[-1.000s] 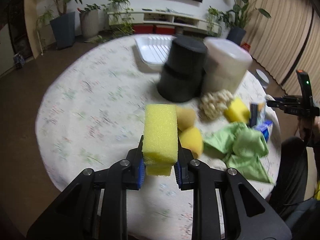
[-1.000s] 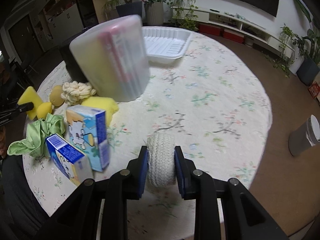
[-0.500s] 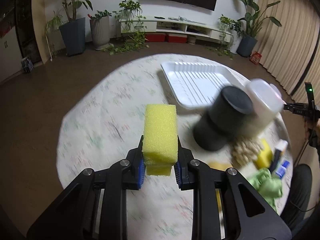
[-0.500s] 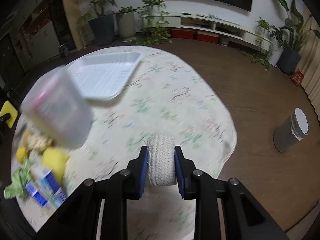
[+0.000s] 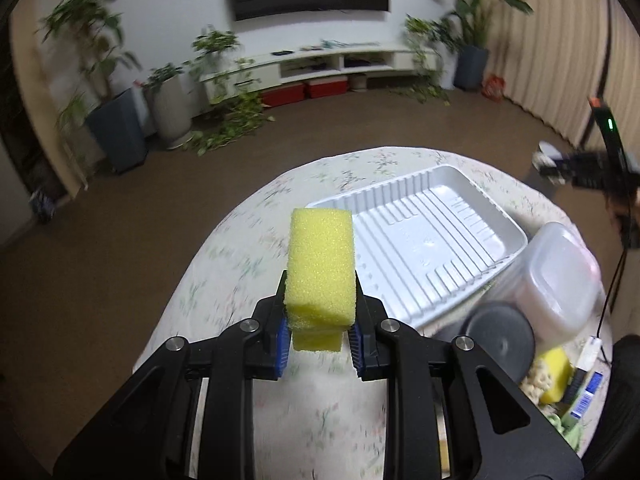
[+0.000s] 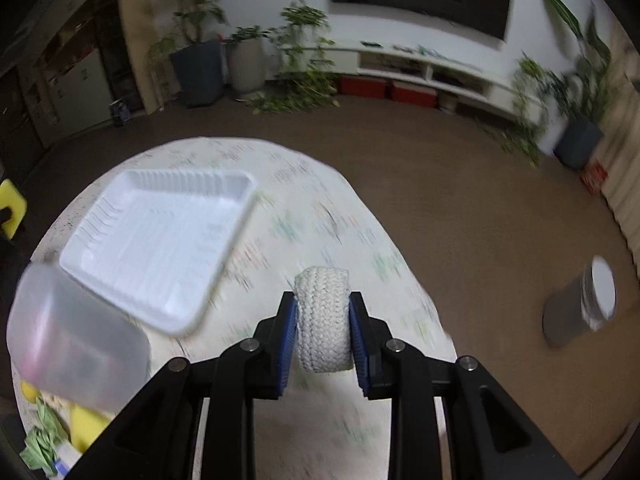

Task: Organize soft objects
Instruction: 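Carry both items to the white tray and release them inside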

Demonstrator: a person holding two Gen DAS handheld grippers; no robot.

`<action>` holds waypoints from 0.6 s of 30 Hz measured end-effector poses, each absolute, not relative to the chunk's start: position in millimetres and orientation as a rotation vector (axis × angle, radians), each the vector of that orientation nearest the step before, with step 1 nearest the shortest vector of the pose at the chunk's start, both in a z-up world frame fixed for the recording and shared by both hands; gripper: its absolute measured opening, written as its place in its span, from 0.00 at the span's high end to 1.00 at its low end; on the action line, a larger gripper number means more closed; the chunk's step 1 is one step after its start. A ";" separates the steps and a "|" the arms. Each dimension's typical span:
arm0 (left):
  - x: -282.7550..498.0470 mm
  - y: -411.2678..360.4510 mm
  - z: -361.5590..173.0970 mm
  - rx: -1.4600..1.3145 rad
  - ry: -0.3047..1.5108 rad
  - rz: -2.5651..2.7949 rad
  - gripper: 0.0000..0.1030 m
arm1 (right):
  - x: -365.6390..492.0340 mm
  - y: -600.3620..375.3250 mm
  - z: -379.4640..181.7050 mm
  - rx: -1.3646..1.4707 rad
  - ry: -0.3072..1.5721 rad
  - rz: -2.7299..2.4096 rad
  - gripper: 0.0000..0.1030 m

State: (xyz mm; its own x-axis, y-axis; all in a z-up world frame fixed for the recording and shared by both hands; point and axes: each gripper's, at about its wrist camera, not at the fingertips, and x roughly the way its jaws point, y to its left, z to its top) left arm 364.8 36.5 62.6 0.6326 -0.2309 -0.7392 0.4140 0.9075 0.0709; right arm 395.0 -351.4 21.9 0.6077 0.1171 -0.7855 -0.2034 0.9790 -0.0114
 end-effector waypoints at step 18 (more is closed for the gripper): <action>437.8 -51.6 -10.8 0.485 0.955 -0.623 0.79 | 487.1 -224.9 1.1 -0.447 0.955 0.516 0.73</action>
